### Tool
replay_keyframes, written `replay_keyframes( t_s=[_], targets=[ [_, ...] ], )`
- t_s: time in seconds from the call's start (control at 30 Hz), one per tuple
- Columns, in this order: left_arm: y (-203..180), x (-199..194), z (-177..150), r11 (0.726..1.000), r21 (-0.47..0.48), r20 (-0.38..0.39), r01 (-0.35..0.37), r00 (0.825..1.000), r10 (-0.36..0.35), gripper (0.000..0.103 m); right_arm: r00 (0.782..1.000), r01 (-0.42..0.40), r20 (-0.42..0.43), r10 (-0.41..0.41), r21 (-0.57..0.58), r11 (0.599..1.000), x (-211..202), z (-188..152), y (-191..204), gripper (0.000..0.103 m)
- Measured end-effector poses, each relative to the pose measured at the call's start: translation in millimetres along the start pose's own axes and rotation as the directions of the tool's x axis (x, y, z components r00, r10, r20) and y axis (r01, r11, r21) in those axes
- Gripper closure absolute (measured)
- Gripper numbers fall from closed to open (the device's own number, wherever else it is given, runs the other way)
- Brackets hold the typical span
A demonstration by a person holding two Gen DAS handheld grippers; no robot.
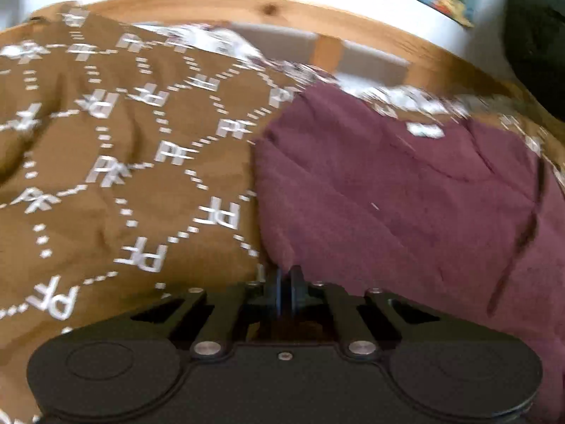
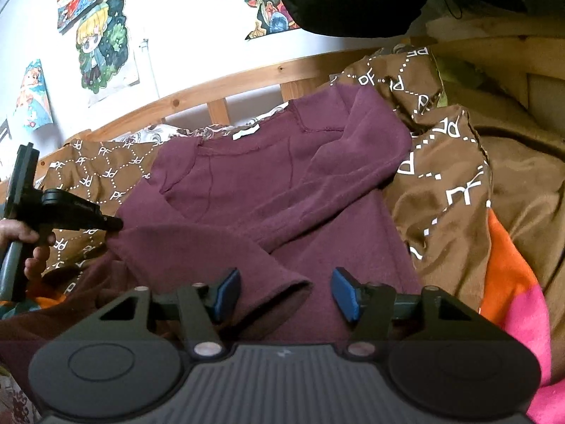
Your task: Fold small clothes
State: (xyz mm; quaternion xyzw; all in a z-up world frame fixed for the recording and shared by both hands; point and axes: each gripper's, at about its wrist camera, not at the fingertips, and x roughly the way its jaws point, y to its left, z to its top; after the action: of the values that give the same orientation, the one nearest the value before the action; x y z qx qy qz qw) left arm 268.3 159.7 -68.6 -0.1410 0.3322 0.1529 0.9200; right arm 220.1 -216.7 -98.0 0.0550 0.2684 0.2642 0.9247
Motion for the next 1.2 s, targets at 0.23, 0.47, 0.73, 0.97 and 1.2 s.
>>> replay_keyframes(
  t_s=[0.23,0.47,0.73,0.97,1.2],
  targets=[
    [-3,7,-1,0.994,-0.008,-0.032,-0.106,0.994,0.106,0.099,1.000,0.011,-0.025,-0.011,-0.016,1.000,4,1,1,0.041],
    [4,0,1,0.989,-0.097,-0.046,-0.108,0.994,0.103,0.062,0.999,0.030,-0.040,-0.033,-0.060,0.998,5,1,8,0.040],
    [-18,-90,-22,0.997,0.040,0.091,-0.060,0.994,0.056,0.011,0.998,0.061,0.017,-0.060,-0.080,0.995,-17,17,7,0.013],
    [-27,-165,-64,0.978,0.203,0.139,0.051,0.987,-0.080,0.001,0.991,0.126,0.064,-0.118,-0.133,0.983,-57,34,1,0.000],
    [-30,-200,-110,0.947,0.284,0.081,0.150,0.980,-0.179,0.001,0.986,0.169,0.035,-0.166,-0.153,0.974,-80,43,6,0.000]
  ],
)
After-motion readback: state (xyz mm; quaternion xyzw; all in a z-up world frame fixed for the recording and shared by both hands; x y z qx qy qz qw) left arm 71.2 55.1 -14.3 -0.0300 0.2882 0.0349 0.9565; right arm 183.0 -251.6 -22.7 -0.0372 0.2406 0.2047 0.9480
